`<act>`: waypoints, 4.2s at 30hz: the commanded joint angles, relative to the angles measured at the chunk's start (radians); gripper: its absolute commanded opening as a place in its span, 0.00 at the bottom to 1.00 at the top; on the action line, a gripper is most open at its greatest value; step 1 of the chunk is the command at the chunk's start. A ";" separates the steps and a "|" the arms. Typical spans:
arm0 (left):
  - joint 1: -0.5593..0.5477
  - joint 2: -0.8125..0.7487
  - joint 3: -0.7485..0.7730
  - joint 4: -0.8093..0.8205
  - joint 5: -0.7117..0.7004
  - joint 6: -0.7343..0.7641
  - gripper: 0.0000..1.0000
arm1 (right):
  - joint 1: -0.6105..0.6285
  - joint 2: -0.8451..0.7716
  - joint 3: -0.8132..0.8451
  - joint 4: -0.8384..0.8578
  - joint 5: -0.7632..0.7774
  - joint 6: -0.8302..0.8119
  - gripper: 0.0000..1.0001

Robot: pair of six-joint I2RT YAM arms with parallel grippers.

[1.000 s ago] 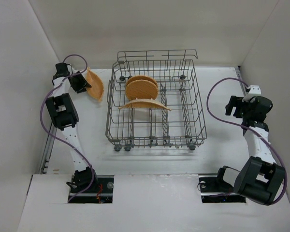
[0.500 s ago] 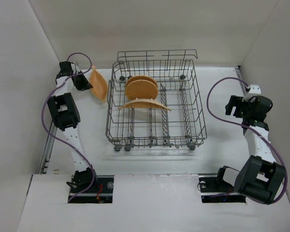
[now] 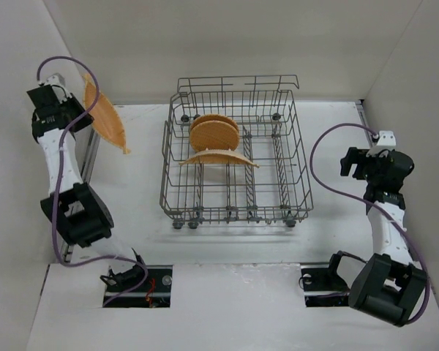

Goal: Load the plates into the dish rack

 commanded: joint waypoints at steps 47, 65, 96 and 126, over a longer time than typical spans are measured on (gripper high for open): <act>-1.294 -0.551 -0.538 0.248 -0.449 1.339 0.04 | -0.016 -0.173 -0.113 0.176 -0.036 0.024 0.96; -1.220 -0.436 -0.596 0.368 -0.337 1.267 0.04 | -0.024 -0.147 -0.096 0.167 -0.025 0.031 1.00; -1.225 -0.349 -0.711 0.454 -0.312 1.137 0.05 | -0.058 -0.124 -0.079 0.165 -0.040 0.059 1.00; -1.219 -0.441 -0.708 0.419 -0.352 1.079 0.92 | -0.061 -0.124 -0.079 0.165 -0.050 0.059 1.00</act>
